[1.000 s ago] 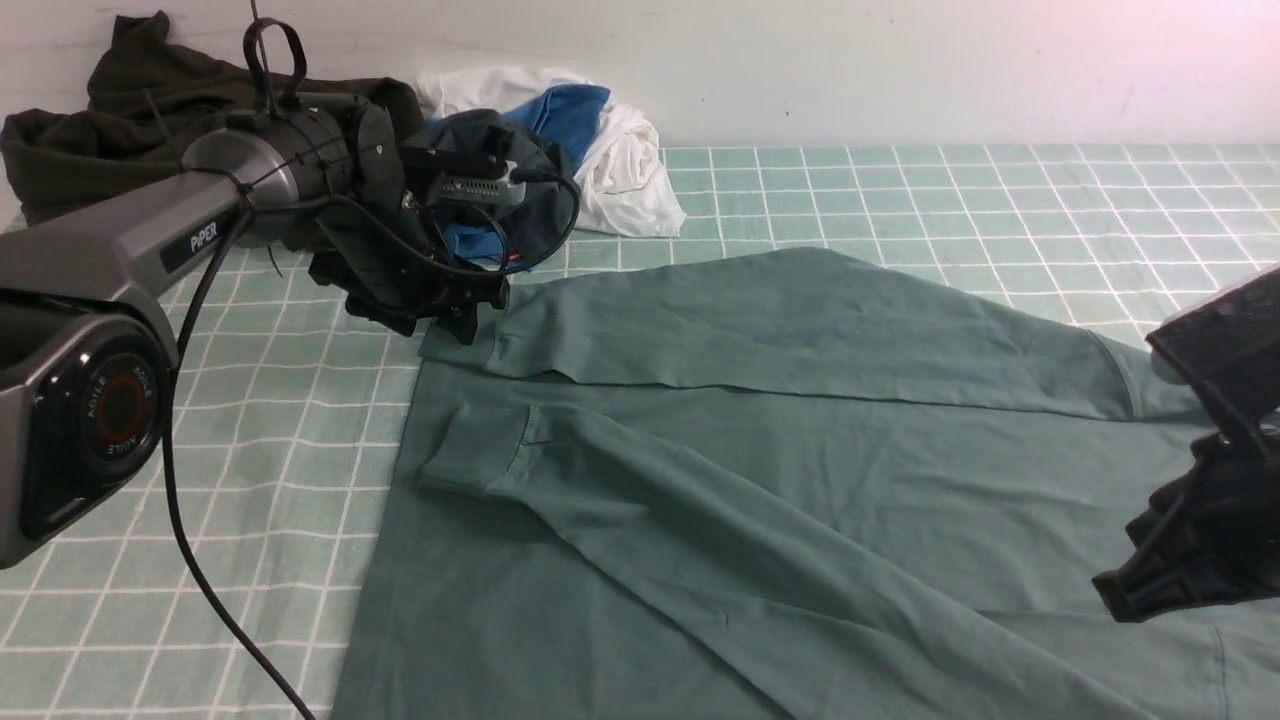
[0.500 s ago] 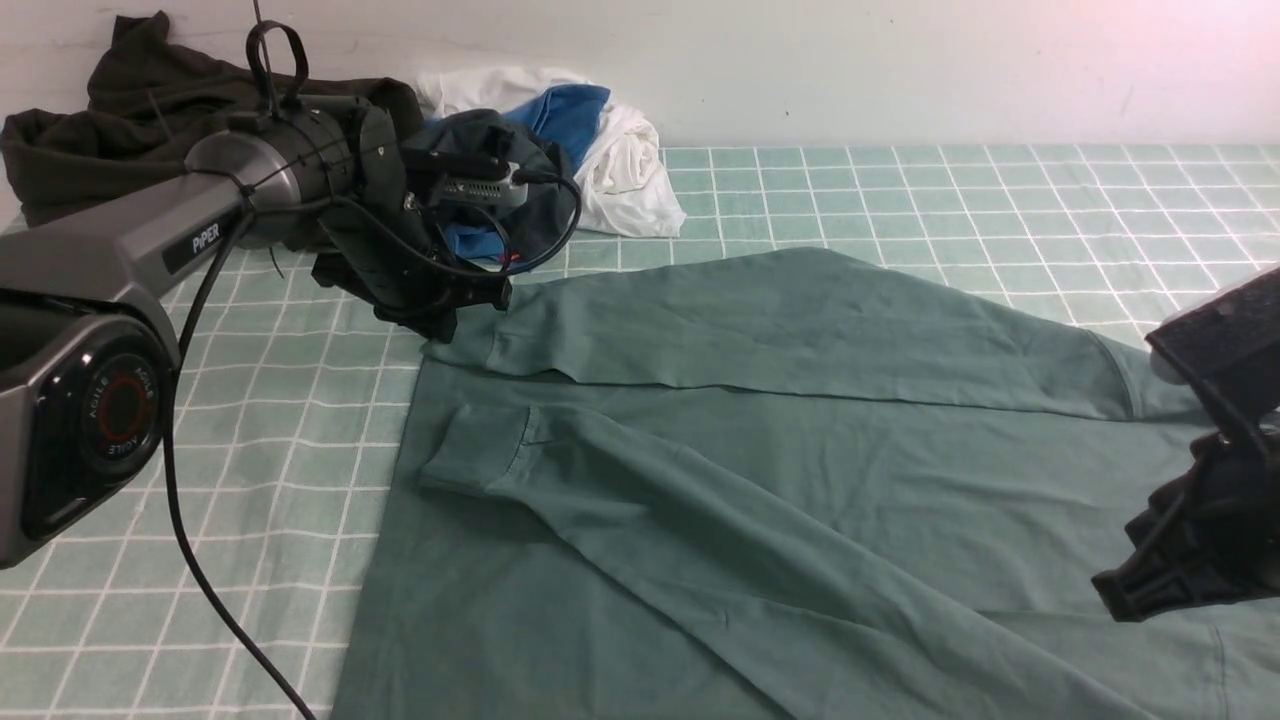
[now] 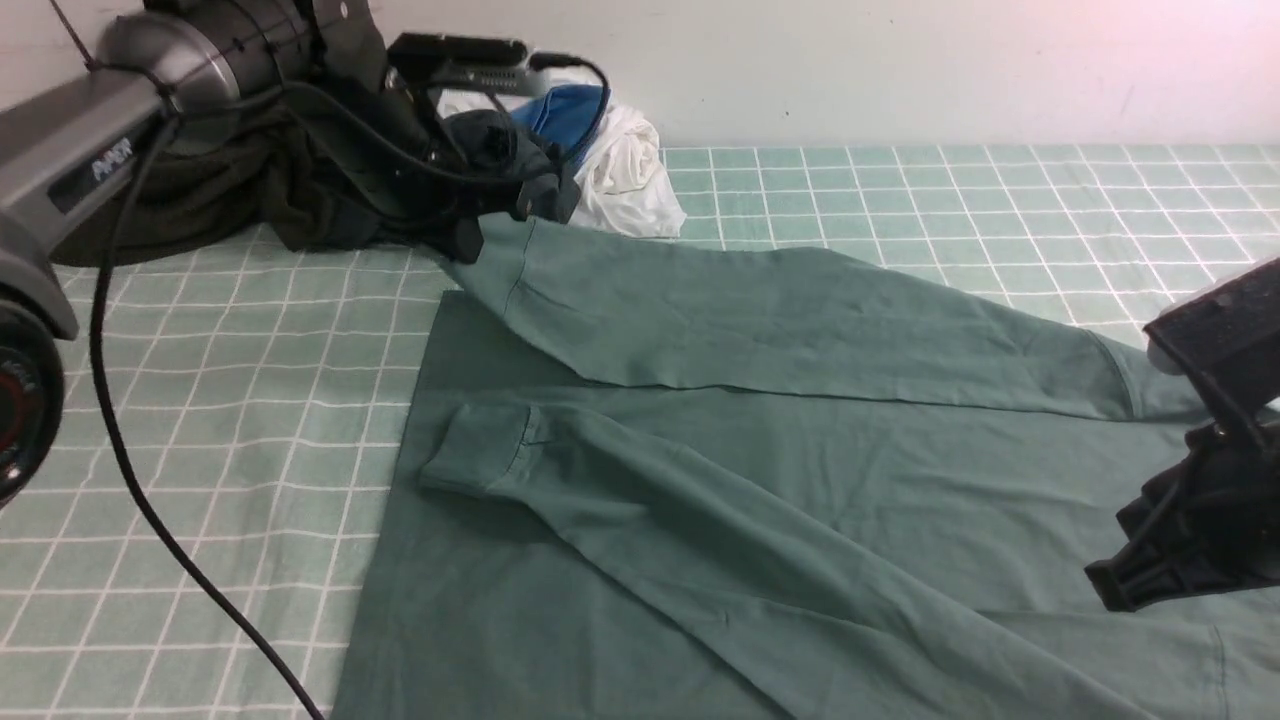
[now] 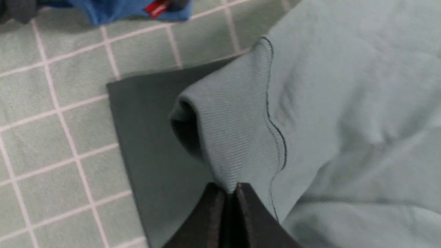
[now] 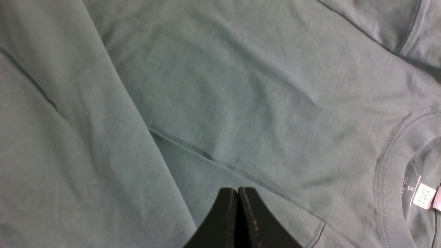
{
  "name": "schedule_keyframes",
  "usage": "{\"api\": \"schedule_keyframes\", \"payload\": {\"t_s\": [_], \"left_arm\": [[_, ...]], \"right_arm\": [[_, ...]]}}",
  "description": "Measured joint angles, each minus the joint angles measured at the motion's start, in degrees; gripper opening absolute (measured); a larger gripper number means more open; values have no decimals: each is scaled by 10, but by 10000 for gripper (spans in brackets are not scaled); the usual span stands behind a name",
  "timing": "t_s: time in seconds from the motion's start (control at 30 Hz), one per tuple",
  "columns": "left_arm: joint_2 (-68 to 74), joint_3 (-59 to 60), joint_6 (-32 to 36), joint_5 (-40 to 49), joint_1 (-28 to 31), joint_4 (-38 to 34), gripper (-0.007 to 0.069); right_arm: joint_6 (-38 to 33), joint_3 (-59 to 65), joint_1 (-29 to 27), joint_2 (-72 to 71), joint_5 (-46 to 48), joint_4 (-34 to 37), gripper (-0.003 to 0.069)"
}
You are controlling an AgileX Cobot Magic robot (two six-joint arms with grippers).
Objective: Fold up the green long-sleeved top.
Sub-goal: Use the left arm to drag and drop the cuff onto the cuff closest to the left arm
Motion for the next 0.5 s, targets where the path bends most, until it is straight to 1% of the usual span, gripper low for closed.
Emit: {"api": "schedule_keyframes", "payload": {"t_s": [0.03, 0.07, 0.1, 0.13, 0.17, 0.27, 0.4, 0.47, 0.5], "left_arm": [[-7, 0, 0, 4, -1, -1, 7], [-34, 0, 2, 36, -4, -14, 7], [-37, 0, 2, 40, -4, -16, 7], [-67, 6, 2, 67, -5, -31, 7], [-67, 7, 2, 69, -5, -33, 7], [-137, 54, 0, 77, -5, -69, 7], [-235, 166, 0, 65, -5, -119, 7], [-268, 215, 1, 59, -5, -131, 7], [-299, 267, 5, 54, -5, -137, 7]], "right_arm": [[0, 0, 0, 0, 0, 1, -14], [0, 0, 0, 0, 0, 4, -14], [0, 0, 0, 0, 0, 4, -14], [0, 0, 0, -4, 0, 11, -14], [0, 0, 0, -5, 0, 12, -14], [0, 0, 0, -32, 0, 20, -14], [0, 0, 4, -80, 2, 22, -14], [0, 0, 9, -94, 5, 22, -14], [0, 0, 20, -111, 8, 22, -14]]}}
